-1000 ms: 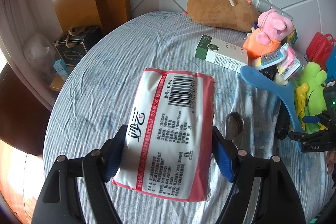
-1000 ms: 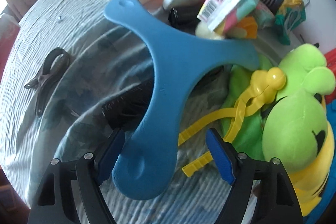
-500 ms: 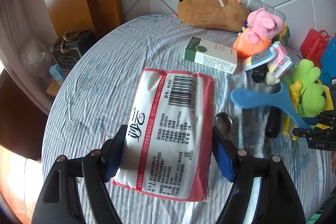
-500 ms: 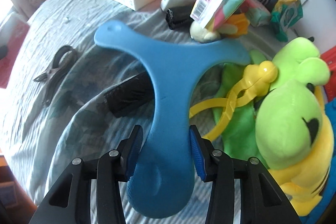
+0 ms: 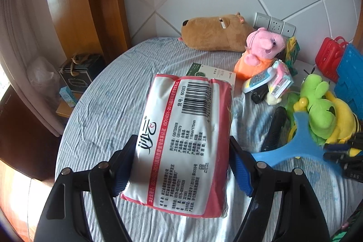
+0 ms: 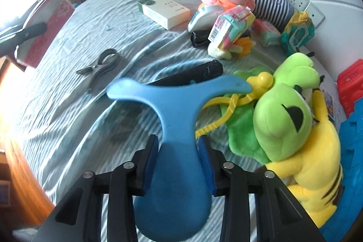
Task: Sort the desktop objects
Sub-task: 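Grasp the blue plastic toy with the right tool while the left tool holds the tissue pack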
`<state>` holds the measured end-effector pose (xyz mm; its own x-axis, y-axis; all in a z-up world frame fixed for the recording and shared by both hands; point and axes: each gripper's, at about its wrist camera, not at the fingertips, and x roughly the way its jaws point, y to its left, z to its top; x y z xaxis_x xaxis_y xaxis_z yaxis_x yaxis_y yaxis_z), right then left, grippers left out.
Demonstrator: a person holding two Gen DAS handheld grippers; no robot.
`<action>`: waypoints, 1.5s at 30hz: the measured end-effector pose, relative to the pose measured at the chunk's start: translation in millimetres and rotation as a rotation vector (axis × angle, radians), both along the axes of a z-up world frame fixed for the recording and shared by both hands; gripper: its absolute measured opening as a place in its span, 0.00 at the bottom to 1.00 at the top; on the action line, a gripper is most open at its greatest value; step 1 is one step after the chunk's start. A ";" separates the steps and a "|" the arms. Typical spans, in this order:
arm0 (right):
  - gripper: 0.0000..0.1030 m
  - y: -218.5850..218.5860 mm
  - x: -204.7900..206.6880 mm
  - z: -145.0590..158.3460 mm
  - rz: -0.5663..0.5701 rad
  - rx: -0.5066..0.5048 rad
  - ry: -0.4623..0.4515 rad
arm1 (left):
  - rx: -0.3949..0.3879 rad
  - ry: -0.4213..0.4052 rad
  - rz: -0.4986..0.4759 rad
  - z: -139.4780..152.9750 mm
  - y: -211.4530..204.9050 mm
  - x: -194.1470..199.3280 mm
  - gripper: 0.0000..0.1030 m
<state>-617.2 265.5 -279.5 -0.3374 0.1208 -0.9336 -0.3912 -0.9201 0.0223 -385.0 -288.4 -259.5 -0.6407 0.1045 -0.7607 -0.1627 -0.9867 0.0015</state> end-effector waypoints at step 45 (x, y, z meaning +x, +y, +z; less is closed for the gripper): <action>0.45 -30.5 -12.4 -57.1 -0.035 -0.045 -0.016 | -0.026 -0.033 0.030 10.0 -24.4 56.3 0.72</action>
